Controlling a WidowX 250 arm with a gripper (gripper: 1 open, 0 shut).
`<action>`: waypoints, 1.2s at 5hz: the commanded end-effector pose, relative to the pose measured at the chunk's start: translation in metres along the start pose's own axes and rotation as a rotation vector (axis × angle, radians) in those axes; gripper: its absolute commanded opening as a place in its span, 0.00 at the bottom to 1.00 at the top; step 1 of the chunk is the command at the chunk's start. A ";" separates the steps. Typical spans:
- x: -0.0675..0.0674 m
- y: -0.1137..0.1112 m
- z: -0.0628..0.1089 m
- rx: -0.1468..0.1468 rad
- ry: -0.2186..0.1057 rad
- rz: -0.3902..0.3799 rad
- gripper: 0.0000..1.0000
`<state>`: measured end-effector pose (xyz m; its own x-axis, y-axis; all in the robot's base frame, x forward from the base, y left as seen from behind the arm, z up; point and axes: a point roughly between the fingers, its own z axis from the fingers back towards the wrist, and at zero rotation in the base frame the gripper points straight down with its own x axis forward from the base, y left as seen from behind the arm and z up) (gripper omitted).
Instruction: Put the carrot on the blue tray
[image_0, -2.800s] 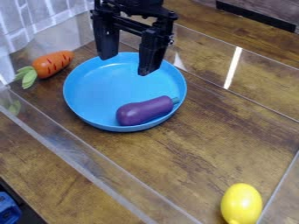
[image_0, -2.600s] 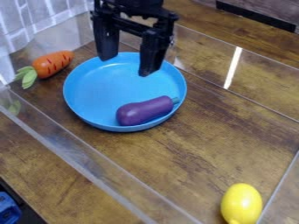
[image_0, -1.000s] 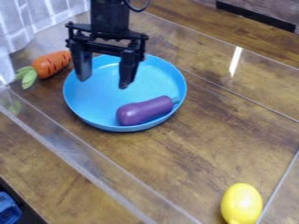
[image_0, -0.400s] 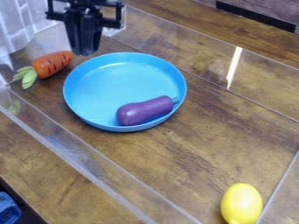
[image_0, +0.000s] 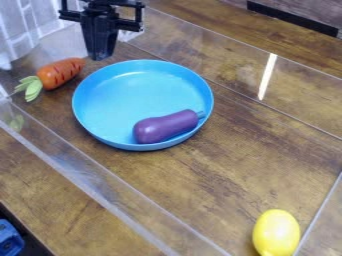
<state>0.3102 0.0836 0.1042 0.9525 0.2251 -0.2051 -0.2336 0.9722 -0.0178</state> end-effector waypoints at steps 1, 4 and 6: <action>0.008 0.004 0.015 0.007 -0.059 0.028 0.00; 0.014 0.013 -0.005 -0.018 -0.058 0.124 1.00; 0.015 0.062 -0.018 -0.047 -0.060 0.175 1.00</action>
<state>0.2997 0.1435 0.0667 0.8956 0.3937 -0.2073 -0.4088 0.9120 -0.0340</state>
